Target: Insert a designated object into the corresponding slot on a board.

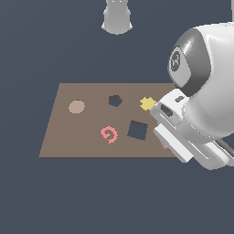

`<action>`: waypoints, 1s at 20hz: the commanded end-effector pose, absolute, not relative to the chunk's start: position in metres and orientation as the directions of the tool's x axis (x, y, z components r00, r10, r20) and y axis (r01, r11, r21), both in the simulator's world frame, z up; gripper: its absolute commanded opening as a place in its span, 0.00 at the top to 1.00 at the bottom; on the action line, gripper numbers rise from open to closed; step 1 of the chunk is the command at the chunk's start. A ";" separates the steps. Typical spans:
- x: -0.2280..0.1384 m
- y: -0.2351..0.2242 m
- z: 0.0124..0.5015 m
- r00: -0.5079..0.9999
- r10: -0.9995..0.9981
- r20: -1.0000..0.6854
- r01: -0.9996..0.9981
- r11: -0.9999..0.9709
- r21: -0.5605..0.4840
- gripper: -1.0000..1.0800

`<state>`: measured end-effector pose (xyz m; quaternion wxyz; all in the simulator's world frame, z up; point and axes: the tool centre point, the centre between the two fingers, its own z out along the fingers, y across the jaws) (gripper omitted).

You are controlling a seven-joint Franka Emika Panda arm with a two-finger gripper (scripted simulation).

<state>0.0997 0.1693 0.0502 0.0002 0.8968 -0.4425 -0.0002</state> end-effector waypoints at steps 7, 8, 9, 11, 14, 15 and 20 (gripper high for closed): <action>0.101 0.169 0.044 0.605 -0.796 0.000 -0.796 -0.605 0.000 0.04; 0.101 0.170 0.040 0.605 -0.796 0.000 -0.796 -0.605 0.000 0.04; 0.101 0.169 0.036 0.605 -0.796 0.000 -0.796 -0.605 0.000 0.04; 0.101 0.169 0.032 0.604 -0.797 0.000 -0.797 -0.604 0.000 0.04; 0.101 0.169 0.030 0.604 -0.797 0.000 -0.797 -0.604 0.000 1.00; 0.101 0.169 0.030 0.604 -0.797 0.000 -0.797 -0.604 0.000 1.00; 0.101 0.169 0.030 0.604 -0.797 0.000 -0.797 -0.604 0.000 1.00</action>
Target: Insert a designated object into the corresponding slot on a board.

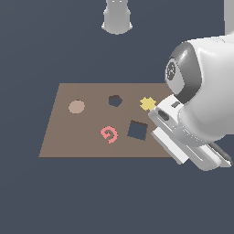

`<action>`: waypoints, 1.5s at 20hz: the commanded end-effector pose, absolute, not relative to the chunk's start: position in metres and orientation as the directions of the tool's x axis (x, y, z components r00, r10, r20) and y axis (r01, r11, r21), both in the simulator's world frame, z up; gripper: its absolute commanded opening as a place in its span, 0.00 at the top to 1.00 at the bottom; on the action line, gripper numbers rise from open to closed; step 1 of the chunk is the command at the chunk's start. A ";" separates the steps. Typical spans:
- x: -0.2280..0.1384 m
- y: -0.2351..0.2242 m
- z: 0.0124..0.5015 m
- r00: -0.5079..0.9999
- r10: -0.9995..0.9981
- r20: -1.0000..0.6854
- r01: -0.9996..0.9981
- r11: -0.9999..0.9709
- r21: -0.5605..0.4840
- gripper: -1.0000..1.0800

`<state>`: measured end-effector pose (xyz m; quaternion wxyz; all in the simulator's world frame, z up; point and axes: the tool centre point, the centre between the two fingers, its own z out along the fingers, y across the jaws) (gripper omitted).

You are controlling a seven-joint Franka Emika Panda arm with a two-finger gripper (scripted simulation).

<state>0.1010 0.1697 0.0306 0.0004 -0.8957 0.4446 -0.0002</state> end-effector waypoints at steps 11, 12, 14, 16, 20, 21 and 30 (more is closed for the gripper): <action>0.100 0.169 0.033 0.607 -0.795 0.000 -0.795 -0.607 0.001 1.00; 0.100 0.170 0.033 0.610 -0.792 0.000 -0.792 -0.610 0.001 1.00; 0.098 0.170 0.033 0.620 -0.785 0.000 -0.785 -0.620 0.001 1.00; 0.096 0.171 0.033 0.634 -0.773 0.000 -0.773 -0.634 0.001 1.00; 0.088 0.173 0.033 0.676 -0.736 0.000 -0.736 -0.676 0.001 1.00; 0.086 0.173 0.033 0.690 -0.724 0.000 -0.724 -0.690 0.000 1.00; 0.053 0.176 0.034 0.837 -0.548 0.000 -0.548 -0.837 0.000 1.00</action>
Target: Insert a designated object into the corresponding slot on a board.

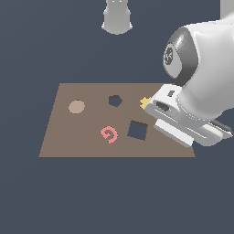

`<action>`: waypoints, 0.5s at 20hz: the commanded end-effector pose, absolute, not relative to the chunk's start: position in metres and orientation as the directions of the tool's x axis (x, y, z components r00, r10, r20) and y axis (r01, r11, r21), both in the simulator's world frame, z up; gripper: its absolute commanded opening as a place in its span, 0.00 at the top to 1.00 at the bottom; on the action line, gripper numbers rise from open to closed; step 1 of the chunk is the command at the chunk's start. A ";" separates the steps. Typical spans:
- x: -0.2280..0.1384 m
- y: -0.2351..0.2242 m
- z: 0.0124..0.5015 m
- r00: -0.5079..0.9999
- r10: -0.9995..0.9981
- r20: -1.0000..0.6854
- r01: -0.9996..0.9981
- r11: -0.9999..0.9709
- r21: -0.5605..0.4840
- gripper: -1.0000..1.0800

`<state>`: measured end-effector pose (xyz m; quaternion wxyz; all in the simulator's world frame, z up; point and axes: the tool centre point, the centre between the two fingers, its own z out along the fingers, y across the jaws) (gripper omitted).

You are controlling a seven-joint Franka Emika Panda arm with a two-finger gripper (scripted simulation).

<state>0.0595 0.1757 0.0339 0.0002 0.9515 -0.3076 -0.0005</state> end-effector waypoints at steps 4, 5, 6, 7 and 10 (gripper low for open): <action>0.034 0.173 0.035 0.905 -0.425 0.000 -0.425 -0.905 0.000 1.00; 0.028 0.172 0.035 0.921 -0.390 0.000 -0.390 -0.921 0.000 1.00; 0.023 0.171 0.035 0.936 -0.353 0.000 -0.353 -0.936 0.000 1.00; 0.017 0.169 0.035 0.949 -0.314 0.000 -0.314 -0.949 0.000 1.00; 0.001 0.163 0.036 0.981 -0.196 0.000 -0.196 -0.981 0.000 1.00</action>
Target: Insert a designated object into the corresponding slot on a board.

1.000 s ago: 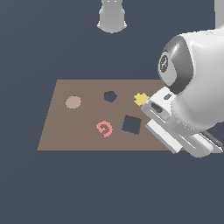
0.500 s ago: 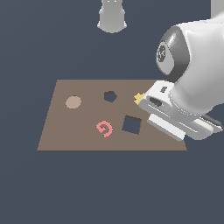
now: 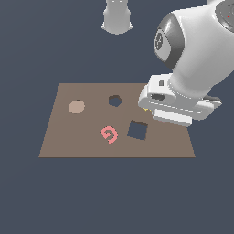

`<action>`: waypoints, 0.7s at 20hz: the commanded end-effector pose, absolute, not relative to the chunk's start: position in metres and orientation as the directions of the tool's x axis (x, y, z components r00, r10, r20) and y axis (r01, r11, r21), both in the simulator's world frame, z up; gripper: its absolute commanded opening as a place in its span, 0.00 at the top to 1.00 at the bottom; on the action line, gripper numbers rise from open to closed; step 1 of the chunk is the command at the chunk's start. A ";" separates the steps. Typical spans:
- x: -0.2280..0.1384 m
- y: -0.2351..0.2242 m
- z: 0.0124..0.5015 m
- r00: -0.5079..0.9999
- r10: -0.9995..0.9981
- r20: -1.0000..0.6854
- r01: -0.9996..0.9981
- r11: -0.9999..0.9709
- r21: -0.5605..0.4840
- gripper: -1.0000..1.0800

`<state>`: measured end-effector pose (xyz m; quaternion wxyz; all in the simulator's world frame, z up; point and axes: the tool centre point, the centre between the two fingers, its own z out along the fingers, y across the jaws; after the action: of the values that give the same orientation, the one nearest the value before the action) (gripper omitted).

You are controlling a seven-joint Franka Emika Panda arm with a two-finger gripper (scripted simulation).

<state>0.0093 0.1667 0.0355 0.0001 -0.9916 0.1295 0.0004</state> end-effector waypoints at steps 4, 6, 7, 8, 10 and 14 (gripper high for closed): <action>-0.018 0.152 0.037 0.999 -0.038 0.000 -0.038 -0.999 0.000 1.00; -0.027 0.146 0.037 0.999 0.039 0.000 0.039 -0.999 0.000 1.00; -0.031 0.143 0.037 0.997 0.077 0.000 0.077 -0.997 0.000 1.00; -0.035 0.139 0.037 0.993 0.115 0.000 0.115 -0.993 0.000 1.00; -0.042 0.132 0.037 0.982 0.188 0.000 0.188 -0.982 0.000 1.00; -0.055 0.115 0.038 0.945 0.328 0.000 0.328 -0.945 0.000 1.00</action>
<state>-0.0502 0.1217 0.0374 0.0002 -0.9904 -0.1383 0.0003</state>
